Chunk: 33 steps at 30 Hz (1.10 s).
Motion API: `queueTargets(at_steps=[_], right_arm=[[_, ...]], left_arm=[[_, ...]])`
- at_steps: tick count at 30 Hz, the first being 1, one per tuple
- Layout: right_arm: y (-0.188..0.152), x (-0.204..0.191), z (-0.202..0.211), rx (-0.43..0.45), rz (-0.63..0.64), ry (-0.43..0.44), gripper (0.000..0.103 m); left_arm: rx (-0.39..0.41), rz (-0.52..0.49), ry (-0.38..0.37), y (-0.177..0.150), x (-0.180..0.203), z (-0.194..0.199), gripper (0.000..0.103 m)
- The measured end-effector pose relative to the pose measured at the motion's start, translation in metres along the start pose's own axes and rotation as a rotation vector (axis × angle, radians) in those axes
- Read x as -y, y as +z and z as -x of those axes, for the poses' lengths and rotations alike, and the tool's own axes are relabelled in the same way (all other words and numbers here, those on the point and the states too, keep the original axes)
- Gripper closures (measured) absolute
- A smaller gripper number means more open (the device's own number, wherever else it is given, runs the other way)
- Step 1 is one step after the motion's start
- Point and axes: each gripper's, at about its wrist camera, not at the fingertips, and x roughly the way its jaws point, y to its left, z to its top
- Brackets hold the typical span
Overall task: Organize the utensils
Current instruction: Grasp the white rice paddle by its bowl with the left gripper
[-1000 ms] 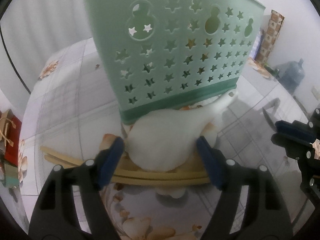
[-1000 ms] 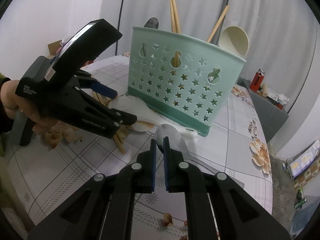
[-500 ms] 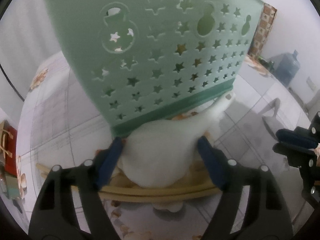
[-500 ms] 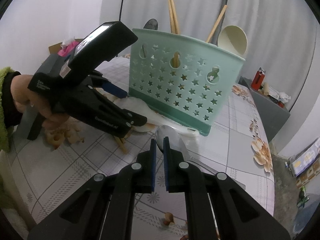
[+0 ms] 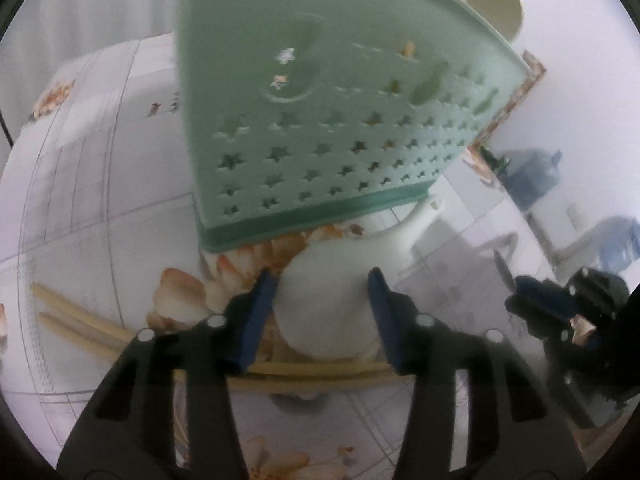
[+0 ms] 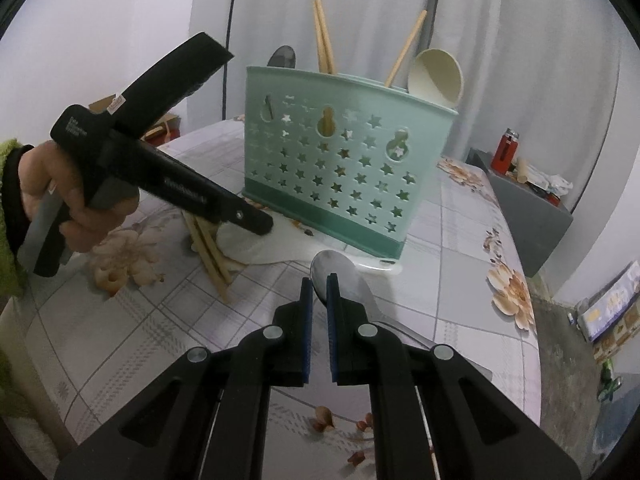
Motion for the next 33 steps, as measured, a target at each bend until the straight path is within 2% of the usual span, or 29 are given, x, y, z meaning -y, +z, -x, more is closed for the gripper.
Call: queueTargets(at_steps=[3, 7, 11, 14, 17, 18, 25, 33], right_arm=[[-0.002, 0.002, 0.002, -0.001, -0.007, -0.001, 0.096], [-0.003, 0.001, 0.002, -0.004, -0.008, 0.001, 0.096], [-0.002, 0.001, 0.001, -0.004, -0.015, 0.005, 0.096], [-0.001, 0.001, 0.002, -0.001, -0.022, 0.007, 0.096], [-0.001, 0.002, 0.002, 0.002, -0.028, 0.009, 0.096], [-0.001, 0.002, 0.003, 0.003, -0.030, 0.009, 0.096], [-0.001, 0.003, 0.005, 0.011, -0.043, 0.009, 0.096], [-0.001, 0.006, 0.008, 0.016, -0.047, 0.004, 0.096]], left_arm=[[0.022, -0.017, 0.030, -0.002, 0.002, 0.003, 0.058], [0.024, -0.090, 0.088, -0.008, 0.012, 0.000, 0.038], [0.008, -0.175, 0.130, -0.010, 0.028, -0.009, 0.031], [-0.020, -0.289, 0.197, -0.014, 0.047, -0.021, 0.026], [-0.039, -0.293, 0.183, -0.011, 0.054, -0.025, 0.028], [-0.040, -0.296, 0.180, -0.009, 0.055, -0.024, 0.037], [-0.056, -0.282, 0.173, -0.001, 0.061, -0.029, 0.038], [-0.053, -0.151, 0.033, 0.002, 0.028, -0.007, 0.038]])
